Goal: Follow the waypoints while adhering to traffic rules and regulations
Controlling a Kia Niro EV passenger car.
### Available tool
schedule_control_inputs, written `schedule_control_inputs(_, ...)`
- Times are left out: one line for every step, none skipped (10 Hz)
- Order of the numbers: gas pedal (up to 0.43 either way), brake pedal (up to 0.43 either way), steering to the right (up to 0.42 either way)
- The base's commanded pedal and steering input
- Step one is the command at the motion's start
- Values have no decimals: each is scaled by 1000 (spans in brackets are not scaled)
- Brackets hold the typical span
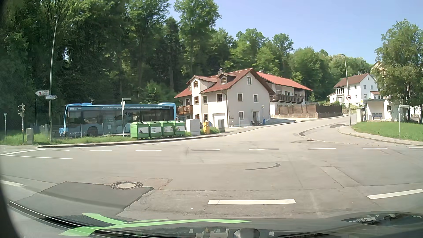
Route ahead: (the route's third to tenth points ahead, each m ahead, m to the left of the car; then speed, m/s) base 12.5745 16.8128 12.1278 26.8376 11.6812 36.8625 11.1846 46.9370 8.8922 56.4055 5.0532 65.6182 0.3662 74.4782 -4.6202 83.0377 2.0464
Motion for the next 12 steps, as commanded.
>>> schedule_control_inputs(0,220,-179)
schedule_control_inputs(0,220,-180)
schedule_control_inputs(0,220,-183)
schedule_control_inputs(0,220,-182)
schedule_control_inputs(0,220,-178)
schedule_control_inputs(0,220,-177)
schedule_control_inputs(0,220,-176)
schedule_control_inputs(0,220,-177)
schedule_control_inputs(0,220,-176)
schedule_control_inputs(0,220,-175)
schedule_control_inputs(0,220,-173)
schedule_control_inputs(0,220,-173)
